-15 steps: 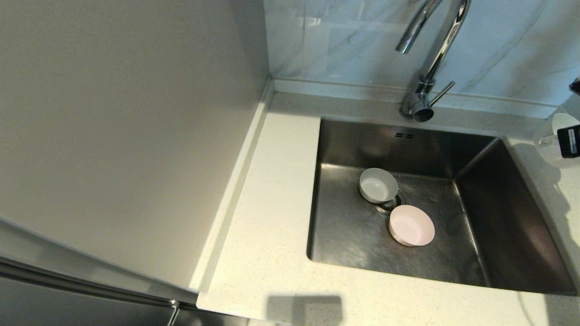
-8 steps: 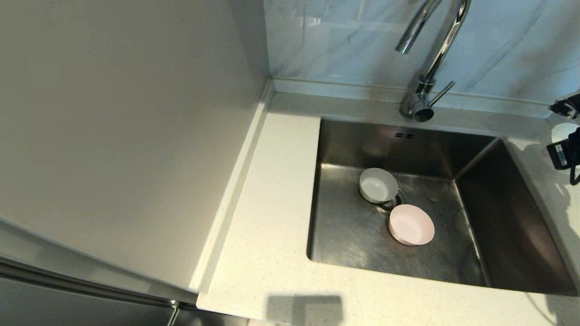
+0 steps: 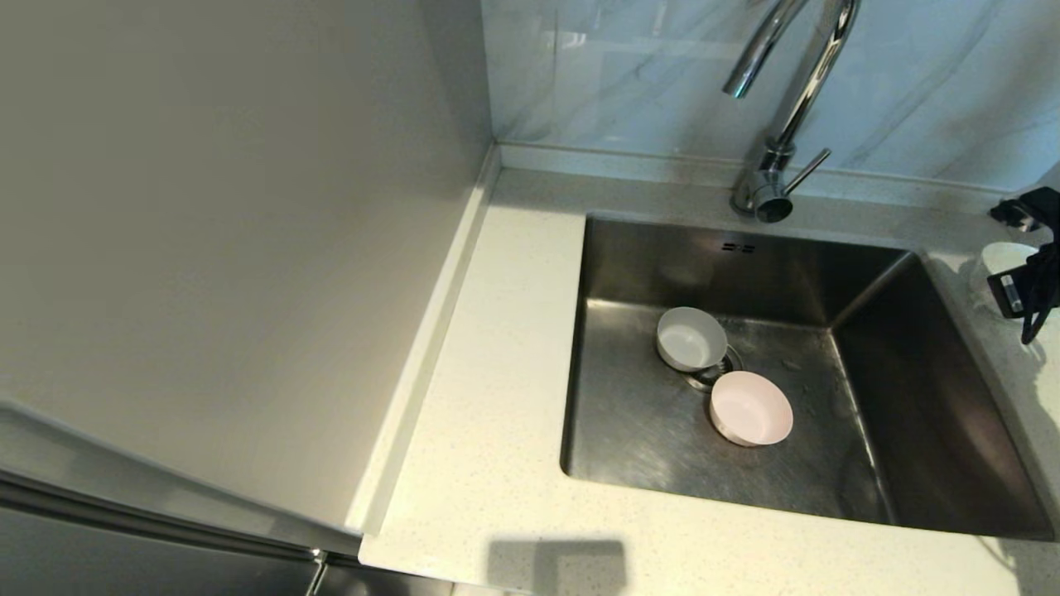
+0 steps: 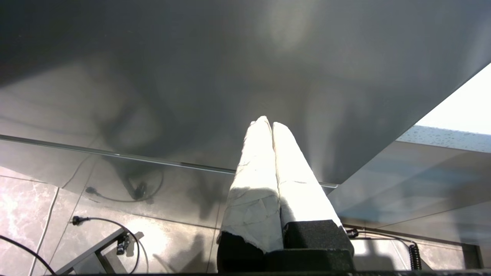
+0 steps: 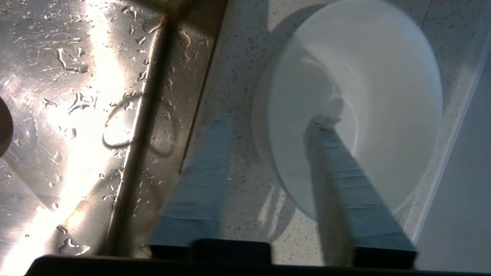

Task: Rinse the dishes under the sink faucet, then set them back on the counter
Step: Put a bowl back to the table from the sink

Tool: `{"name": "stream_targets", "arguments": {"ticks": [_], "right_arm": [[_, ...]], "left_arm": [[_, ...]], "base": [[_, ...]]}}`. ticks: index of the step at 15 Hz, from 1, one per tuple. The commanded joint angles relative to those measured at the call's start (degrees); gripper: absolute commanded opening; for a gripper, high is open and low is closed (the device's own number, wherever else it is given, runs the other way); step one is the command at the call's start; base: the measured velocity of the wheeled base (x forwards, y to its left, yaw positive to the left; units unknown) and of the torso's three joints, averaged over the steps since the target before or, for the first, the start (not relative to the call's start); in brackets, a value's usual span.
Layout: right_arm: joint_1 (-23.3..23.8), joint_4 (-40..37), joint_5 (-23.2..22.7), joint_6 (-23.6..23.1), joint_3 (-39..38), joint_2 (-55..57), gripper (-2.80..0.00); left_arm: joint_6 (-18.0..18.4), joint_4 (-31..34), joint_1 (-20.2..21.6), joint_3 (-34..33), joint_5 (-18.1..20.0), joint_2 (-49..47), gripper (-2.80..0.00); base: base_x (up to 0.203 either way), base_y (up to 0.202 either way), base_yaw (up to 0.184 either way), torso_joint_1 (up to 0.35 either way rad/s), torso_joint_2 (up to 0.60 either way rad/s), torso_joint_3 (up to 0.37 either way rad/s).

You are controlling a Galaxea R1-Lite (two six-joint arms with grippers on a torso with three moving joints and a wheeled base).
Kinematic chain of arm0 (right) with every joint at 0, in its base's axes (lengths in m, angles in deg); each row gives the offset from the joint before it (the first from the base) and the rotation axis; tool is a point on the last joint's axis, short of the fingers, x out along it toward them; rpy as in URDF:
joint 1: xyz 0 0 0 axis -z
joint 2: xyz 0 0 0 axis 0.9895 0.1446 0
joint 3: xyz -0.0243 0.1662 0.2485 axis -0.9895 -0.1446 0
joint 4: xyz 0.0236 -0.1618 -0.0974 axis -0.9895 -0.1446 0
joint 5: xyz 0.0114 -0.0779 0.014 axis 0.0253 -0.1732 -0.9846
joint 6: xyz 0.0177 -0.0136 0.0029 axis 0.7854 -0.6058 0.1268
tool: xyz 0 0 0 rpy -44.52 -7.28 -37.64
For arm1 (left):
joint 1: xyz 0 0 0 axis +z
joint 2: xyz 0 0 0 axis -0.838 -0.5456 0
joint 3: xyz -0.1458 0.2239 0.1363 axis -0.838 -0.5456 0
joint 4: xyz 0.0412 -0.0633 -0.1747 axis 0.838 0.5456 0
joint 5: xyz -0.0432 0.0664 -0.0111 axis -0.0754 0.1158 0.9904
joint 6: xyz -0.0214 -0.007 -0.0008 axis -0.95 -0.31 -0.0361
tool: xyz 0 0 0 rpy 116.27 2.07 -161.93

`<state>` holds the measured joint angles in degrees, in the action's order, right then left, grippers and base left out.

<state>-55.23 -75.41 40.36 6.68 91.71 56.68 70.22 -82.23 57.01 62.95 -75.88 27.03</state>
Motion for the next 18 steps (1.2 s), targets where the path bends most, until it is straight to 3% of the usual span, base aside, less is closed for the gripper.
{"name": "stream_targets", "arguments": {"ticks": [1,4,6,8,11,13,15,17,18], "right_arm": [[0.00,0.02,-0.05,0.12,0.33,0.03,0.00],[-0.63,-0.35,-1.36,4.49,3.18,-3.94,0.00],[-2.38,-1.89,-7.62,6.27,2.80,-8.08,0.00],[-6.60,-10.67,-10.54,7.02,0.93,-11.83,0.00],[-16.03,-27.62,-10.57,7.59,-0.75,-14.77,0.00],[-25.51,-30.36,-4.63,13.98,-2.35,-15.11,0.00],[-36.62,-31.05,4.64,28.04,-2.90,-12.93,0.00],[-42.12,-30.07,10.77,37.28,-3.20,-7.16,0.00],[-42.79,-27.25,11.91,38.67,-3.50,-4.64,0.00]], "left_arm": [[-0.04,-0.02,0.01,0.00,-0.04,0.18,-2.80],[-0.05,-0.02,0.01,0.00,-0.04,0.18,-2.80],[-0.05,-0.02,0.01,0.00,-0.04,0.18,-2.80],[0.04,-0.02,0.01,0.00,-0.04,0.18,-2.80],[-0.05,-0.02,0.01,0.00,-0.04,0.18,-2.80],[-0.05,-0.02,0.01,0.00,-0.04,0.18,-2.80],[-0.05,-0.02,0.01,0.00,-0.04,0.18,-2.80],[-0.05,-0.02,0.01,0.00,0.03,0.18,-2.80],[-0.05,-0.02,0.01,0.00,-0.04,0.18,-2.80]], "base": [[0.000,0.000,0.000,0.000,0.00,0.000],[0.000,0.000,0.000,0.000,0.00,0.000],[0.000,0.000,0.000,0.000,0.00,0.000],[0.000,0.000,0.000,0.000,0.00,0.000],[0.000,0.000,0.000,0.000,0.00,0.000],[0.000,0.000,0.000,0.000,0.00,0.000],[0.000,0.000,0.000,0.000,0.00,0.000],[0.000,0.000,0.000,0.000,0.00,0.000],[0.000,0.000,0.000,0.000,0.00,0.000]]}}
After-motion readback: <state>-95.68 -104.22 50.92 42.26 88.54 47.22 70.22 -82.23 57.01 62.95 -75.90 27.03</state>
